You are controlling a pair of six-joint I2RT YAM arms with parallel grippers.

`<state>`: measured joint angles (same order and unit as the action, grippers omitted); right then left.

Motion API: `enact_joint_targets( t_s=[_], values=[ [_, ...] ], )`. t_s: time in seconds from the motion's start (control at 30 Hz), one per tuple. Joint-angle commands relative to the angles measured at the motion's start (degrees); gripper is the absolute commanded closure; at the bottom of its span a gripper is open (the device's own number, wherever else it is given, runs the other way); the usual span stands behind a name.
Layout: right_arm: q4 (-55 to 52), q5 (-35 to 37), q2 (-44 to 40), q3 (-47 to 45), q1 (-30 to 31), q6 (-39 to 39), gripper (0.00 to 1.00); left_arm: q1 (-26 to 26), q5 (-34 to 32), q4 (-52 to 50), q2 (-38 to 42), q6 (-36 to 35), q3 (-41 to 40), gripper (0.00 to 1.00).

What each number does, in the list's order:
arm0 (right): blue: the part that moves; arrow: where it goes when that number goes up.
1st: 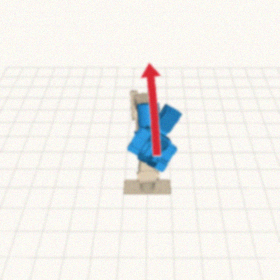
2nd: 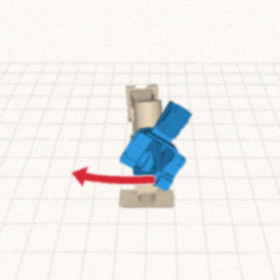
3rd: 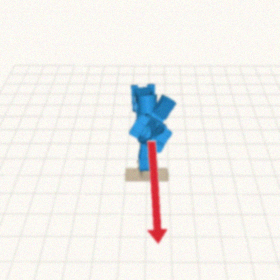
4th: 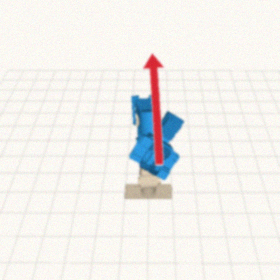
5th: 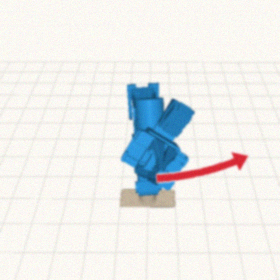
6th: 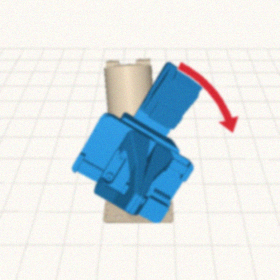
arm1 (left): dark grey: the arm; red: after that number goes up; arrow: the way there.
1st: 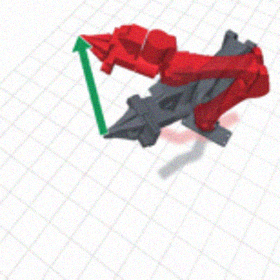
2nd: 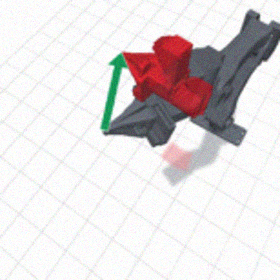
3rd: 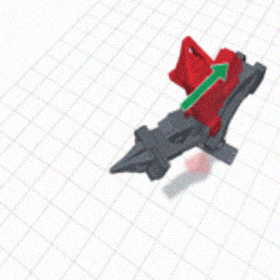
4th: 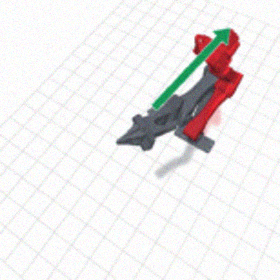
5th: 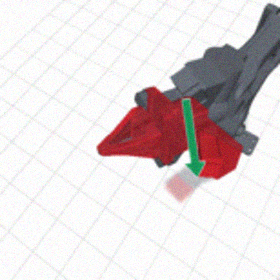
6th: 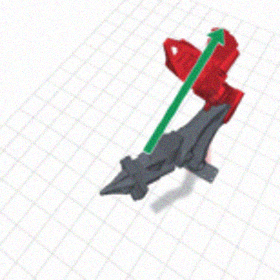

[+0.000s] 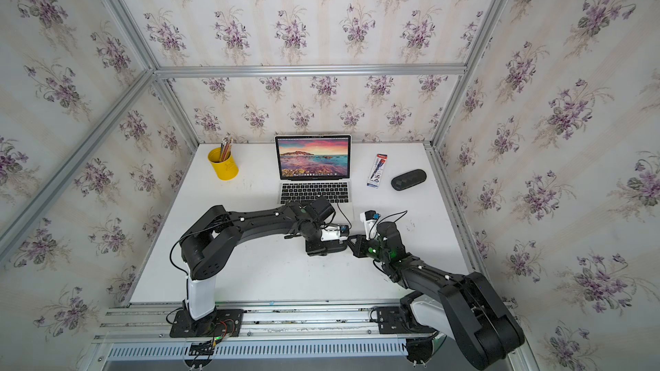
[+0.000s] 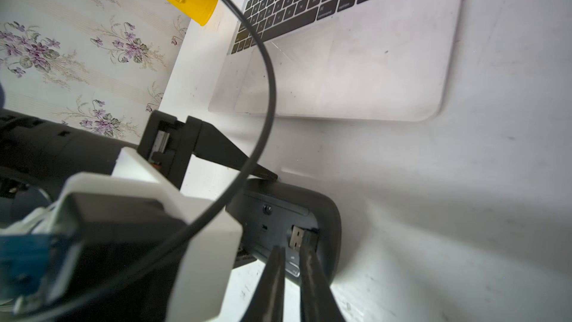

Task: Remove the wireless mouse receiver from the laptop
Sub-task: Insert the USB plug into the mouse, then pick up the mouse from the center of the board.

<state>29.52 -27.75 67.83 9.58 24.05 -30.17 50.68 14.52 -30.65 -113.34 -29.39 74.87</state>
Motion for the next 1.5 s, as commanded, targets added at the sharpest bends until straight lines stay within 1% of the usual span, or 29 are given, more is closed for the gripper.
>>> enact_joint_targets(
  t_s=[0.0,0.63,1.13,1.2,1.27,1.37,1.43,1.47],
  values=[
    [2.22,0.27,1.43,0.68,0.08,0.76,0.84,0.04,-0.37,-0.89,-0.04,0.51,-0.08,0.34],
    [3.51,0.85,6.94,1.67,0.08,1.39,0.86,0.06,-1.01,-1.86,-0.5,0.73,0.36,0.32],
    [3.27,-0.25,7.25,2.1,0.1,1.6,0.87,0.04,-0.99,-2.04,-0.61,0.76,0.51,0.34],
    [2.0,-0.07,6.31,2.42,0.11,2.11,0.85,0.04,-1.16,-1.83,-0.56,0.97,0.38,0.37],
    [-0.73,1.18,4.27,2.86,0.07,2.85,0.81,0.07,-1.44,-1.23,-0.22,1.79,0.19,0.5],
    [-6.84,5.89,-1.94,3.22,0.04,4.78,0.67,0.06,-1.6,1.52,1.54,4.5,-1.46,0.59],
    [-11.32,10.27,-7.28,3.27,0.12,5.97,0.59,0.11,-1.6,5.09,3.81,6.32,-4.12,0.62],
    [-14.0,12.93,-10.38,3.39,0.11,6.62,0.57,0.08,-1.54,6.74,4.98,7.41,-5.45,0.63]
  ],
)
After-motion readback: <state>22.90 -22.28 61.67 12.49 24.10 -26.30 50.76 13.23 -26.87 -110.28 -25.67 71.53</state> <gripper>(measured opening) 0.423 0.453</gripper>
